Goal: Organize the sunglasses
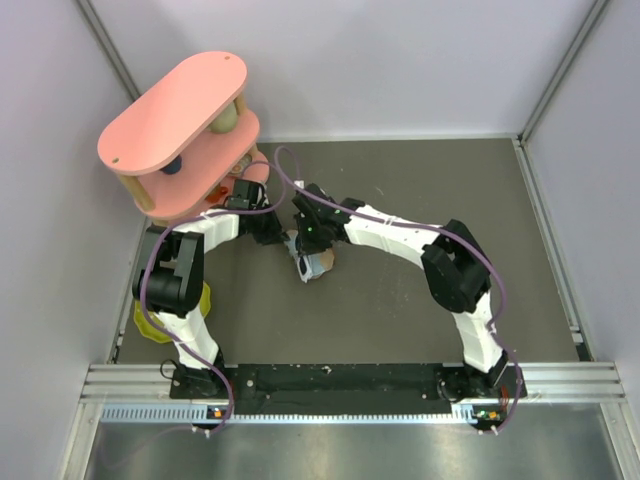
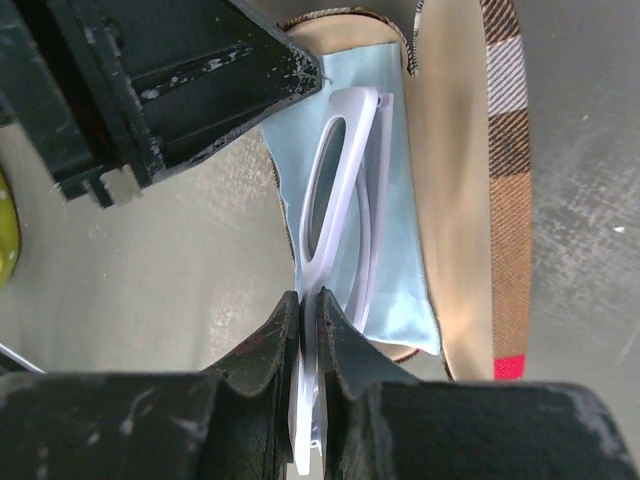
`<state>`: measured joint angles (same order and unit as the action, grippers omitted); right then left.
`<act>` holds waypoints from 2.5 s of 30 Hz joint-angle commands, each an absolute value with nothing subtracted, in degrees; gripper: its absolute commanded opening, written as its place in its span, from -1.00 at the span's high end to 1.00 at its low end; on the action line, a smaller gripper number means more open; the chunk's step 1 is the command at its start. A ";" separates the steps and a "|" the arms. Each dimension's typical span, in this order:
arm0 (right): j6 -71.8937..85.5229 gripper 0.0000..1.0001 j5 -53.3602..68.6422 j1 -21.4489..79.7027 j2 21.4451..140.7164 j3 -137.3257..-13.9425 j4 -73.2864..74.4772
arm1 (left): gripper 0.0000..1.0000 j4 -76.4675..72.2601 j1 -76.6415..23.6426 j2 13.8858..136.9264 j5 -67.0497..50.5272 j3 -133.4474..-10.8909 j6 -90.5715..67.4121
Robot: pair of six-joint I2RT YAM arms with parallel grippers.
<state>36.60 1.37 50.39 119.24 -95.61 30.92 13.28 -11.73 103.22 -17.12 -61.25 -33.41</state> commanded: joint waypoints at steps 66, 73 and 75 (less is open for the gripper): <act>21.01 -0.09 4.58 46.40 105.64 -77.25 8.17 | 1.00 5.27 -11.86 105.21 -20.39 -55.46 -31.11; 20.30 0.20 1.94 47.81 109.15 -80.33 11.07 | 1.00 5.36 -11.87 105.29 -20.48 -55.55 -31.38; 20.30 0.40 0.89 48.08 110.56 -81.56 12.13 | 1.00 5.36 -11.87 105.29 -20.65 -55.55 -31.29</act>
<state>21.41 4.51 46.85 108.66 -77.41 9.98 5.08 -11.84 104.07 -22.72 -56.49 -32.86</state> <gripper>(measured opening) 0.377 0.129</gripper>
